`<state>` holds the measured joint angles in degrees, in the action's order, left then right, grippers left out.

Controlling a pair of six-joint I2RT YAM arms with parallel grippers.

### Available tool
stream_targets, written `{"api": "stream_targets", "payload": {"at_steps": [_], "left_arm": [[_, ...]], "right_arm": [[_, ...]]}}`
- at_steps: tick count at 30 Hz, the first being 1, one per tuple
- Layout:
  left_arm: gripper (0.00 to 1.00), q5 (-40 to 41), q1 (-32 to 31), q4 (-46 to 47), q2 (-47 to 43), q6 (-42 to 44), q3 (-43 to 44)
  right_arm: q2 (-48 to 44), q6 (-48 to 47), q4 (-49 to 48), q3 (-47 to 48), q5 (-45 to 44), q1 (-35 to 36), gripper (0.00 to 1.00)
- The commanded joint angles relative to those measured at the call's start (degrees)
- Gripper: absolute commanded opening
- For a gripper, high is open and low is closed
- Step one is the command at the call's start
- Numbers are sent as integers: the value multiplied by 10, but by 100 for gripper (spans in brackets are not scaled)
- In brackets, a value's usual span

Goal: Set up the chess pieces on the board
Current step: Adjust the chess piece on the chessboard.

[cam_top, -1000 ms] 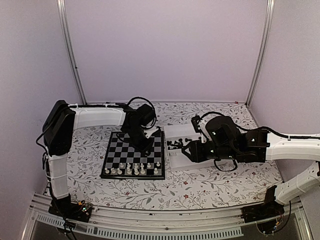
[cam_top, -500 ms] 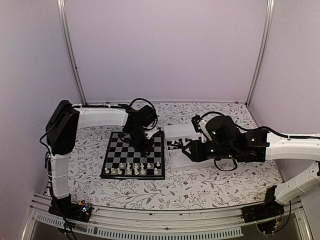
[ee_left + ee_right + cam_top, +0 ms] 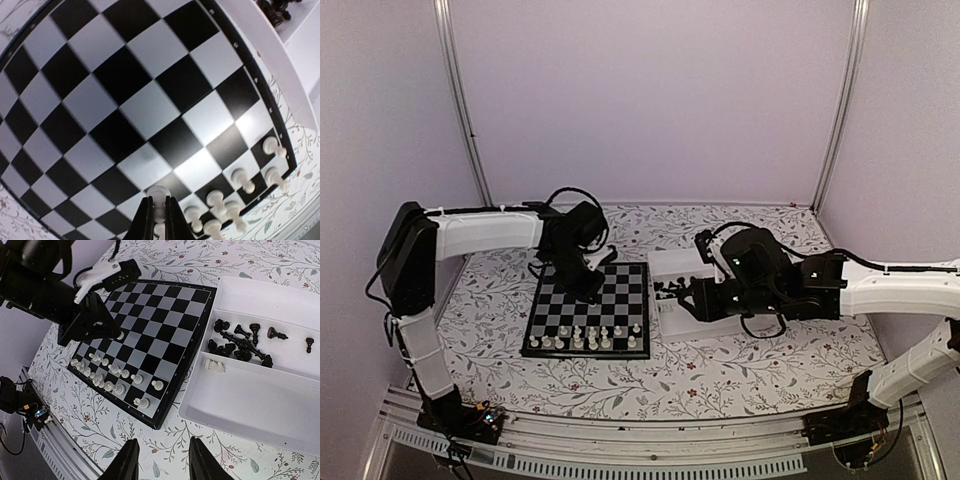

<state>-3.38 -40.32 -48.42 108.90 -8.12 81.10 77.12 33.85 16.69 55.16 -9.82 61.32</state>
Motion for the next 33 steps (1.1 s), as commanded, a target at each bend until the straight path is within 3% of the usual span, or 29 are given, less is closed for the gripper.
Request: {"api": "stream_targets", "payload": {"at_steps": [1,10,33], "left_arm": [[6,14,28,-11,-94,-37,-78],[6,13,59,4,-184,-73,-196],[10,18,66,27,-153,-78,-237]], "right_arm": [[18,-19,-3,28,10,-5,36],[67,-55,-6,72,40,-10,36],[80,-61,-6,75,52,-13,36]]}}
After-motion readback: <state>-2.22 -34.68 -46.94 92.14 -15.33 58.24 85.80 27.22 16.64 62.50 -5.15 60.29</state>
